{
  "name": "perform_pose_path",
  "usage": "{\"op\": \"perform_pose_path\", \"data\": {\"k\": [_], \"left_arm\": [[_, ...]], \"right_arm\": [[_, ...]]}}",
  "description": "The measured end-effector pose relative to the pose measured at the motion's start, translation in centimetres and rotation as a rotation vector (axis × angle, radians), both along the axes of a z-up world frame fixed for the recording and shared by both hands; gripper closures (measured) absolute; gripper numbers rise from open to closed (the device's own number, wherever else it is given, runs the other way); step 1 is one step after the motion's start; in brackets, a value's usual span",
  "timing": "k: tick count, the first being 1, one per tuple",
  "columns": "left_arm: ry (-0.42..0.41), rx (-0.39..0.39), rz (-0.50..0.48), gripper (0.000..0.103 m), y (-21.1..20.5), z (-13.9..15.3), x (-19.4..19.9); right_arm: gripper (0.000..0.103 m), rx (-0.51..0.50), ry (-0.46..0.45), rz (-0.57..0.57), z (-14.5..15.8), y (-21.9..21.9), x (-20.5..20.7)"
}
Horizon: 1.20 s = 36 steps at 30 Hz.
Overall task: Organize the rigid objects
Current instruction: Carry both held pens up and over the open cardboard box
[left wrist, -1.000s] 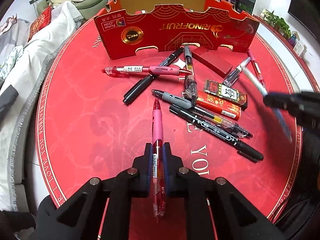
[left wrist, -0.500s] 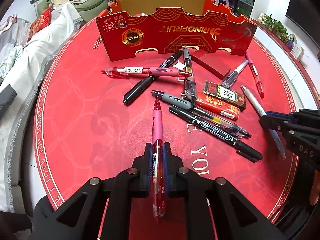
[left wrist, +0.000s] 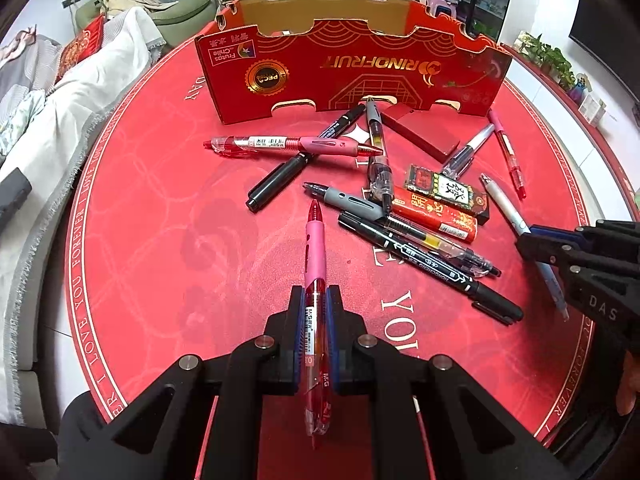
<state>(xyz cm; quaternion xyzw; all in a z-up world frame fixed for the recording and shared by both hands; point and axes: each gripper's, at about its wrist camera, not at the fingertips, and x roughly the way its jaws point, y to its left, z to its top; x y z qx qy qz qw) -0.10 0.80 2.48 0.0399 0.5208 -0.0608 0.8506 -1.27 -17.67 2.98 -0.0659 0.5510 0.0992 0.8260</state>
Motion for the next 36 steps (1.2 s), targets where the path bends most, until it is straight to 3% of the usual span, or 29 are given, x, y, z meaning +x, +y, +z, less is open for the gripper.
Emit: {"op": "perform_pose_path", "data": {"k": [12,24,36], "left_arm": [[-0.034,-0.016,0.005,0.093,0.5,1.1,-0.4],[-0.068,-0.081,0.007,0.093,0.6,3.0,-0.8],[-0.124,-0.041,-0.005,0.093,-0.7,6.6,0.6]], "right_arm": [[0.093,0.080,-0.072,-0.010,2.9,1.2,-1.9],[0.093,0.172,-0.118,0.033,4.3,2.6,-2.8],[0.093,0.213,-0.172,0.019,7.1,2.2,-1.9]]}}
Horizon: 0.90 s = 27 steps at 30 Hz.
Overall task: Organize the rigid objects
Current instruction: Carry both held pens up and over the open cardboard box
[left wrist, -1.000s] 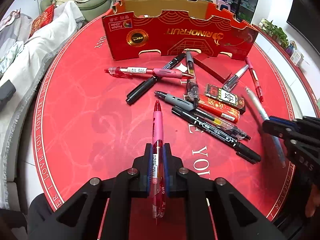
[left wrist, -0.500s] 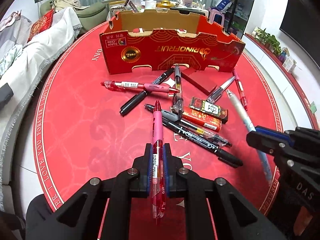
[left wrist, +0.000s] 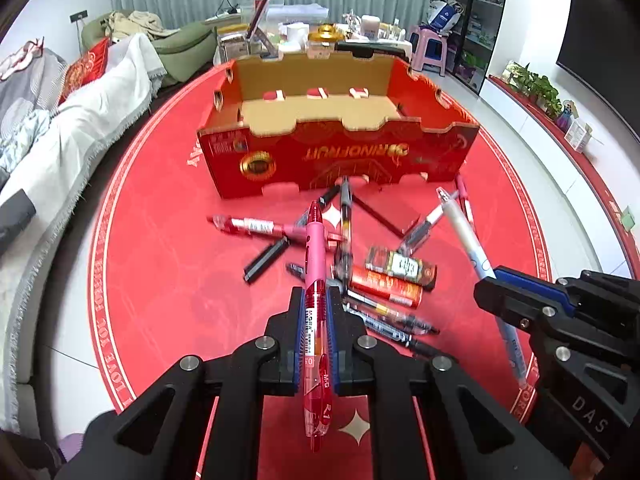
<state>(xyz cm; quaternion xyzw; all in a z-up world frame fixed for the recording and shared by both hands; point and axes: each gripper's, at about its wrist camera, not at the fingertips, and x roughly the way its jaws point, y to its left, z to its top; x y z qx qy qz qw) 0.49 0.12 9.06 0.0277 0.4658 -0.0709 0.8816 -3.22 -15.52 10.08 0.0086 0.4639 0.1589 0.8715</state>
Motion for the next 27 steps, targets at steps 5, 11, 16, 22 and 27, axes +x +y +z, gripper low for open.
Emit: {"op": "perform_pose_path", "data": {"k": [5,11,16,22,27], "left_arm": [[-0.025,-0.012,0.010,0.093,0.0,1.6,1.1],[-0.062,-0.062,0.034,0.093,0.7,4.2,2.3],[-0.110,-0.114,0.052,0.093,1.6,7.2,3.3],[-0.109,-0.069,0.031,0.093,0.2,7.8,4.5],[-0.108,-0.038,0.010,0.093,-1.0,7.2,4.5]], "right_arm": [[0.093,0.015,-0.025,-0.006,1.4,-0.3,0.8],[0.093,0.036,-0.061,-0.025,3.3,-1.1,1.5],[0.093,0.057,-0.110,-0.048,5.6,-2.3,2.2],[0.093,0.062,-0.124,-0.046,6.6,-2.2,3.4],[0.093,0.066,-0.116,-0.036,6.1,-1.6,3.7]]}}
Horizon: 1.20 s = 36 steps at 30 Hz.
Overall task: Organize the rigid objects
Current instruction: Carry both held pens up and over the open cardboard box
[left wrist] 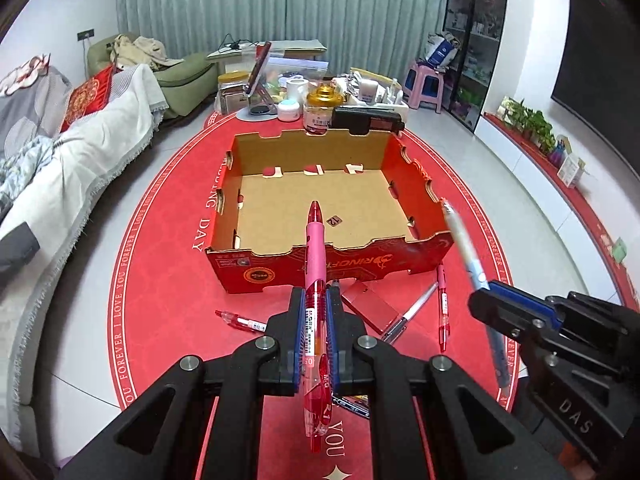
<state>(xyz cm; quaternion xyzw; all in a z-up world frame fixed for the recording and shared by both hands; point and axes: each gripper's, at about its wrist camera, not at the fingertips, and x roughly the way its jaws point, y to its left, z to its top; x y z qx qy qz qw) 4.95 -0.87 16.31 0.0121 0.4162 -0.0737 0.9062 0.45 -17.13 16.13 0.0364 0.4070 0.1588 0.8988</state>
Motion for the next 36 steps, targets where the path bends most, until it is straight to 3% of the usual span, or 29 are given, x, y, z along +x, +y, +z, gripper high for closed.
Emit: {"op": "perform_pose_path", "data": {"k": [17,36], "left_arm": [[0.014,0.064,0.009,0.093,-1.0,-0.3,3.6],[0.025,0.058,0.008,0.093,-1.4,-0.2,8.4]], "right_arm": [[0.093,0.009,-0.007,-0.006,0.6,-0.2,3.2],[0.093,0.000,-0.014,-0.027,1.0,-0.3,7.6]]}}
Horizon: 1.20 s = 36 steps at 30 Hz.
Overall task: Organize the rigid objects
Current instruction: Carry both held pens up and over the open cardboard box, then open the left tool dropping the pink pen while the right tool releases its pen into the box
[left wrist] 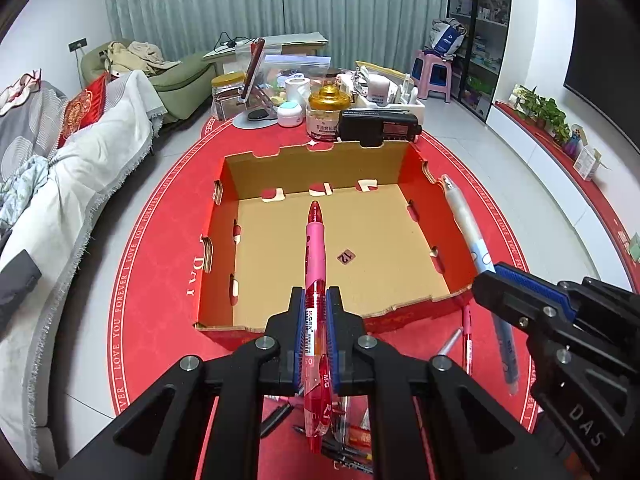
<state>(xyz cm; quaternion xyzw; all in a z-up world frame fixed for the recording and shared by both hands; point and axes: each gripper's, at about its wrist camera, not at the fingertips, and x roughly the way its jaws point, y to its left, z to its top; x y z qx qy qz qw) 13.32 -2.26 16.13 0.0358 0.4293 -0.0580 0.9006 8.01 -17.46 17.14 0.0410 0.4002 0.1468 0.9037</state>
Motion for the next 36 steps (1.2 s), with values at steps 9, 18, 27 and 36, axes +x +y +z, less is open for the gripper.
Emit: {"op": "perform_pose_path", "data": {"k": [9,18,27,36], "left_arm": [[0.036,0.016,0.010,0.093,-0.1,-1.2,3.3],[0.060,0.011,0.009,0.093,-0.1,-2.4,5.2],[0.102,-0.014,0.004,0.093,0.1,-3.8,7.2],[0.197,-0.042,0.012,0.079,0.5,-6.5,10.1]], "right_arm": [[0.093,-0.019,0.012,-0.015,-0.5,0.0,3.1],[0.093,-0.034,0.032,-0.024,-1.4,0.0,4.9],[0.093,-0.048,0.057,-0.023,-2.7,0.3,6.6],[0.092,-0.049,0.139,-0.025,-4.7,0.3,9.4]]}}
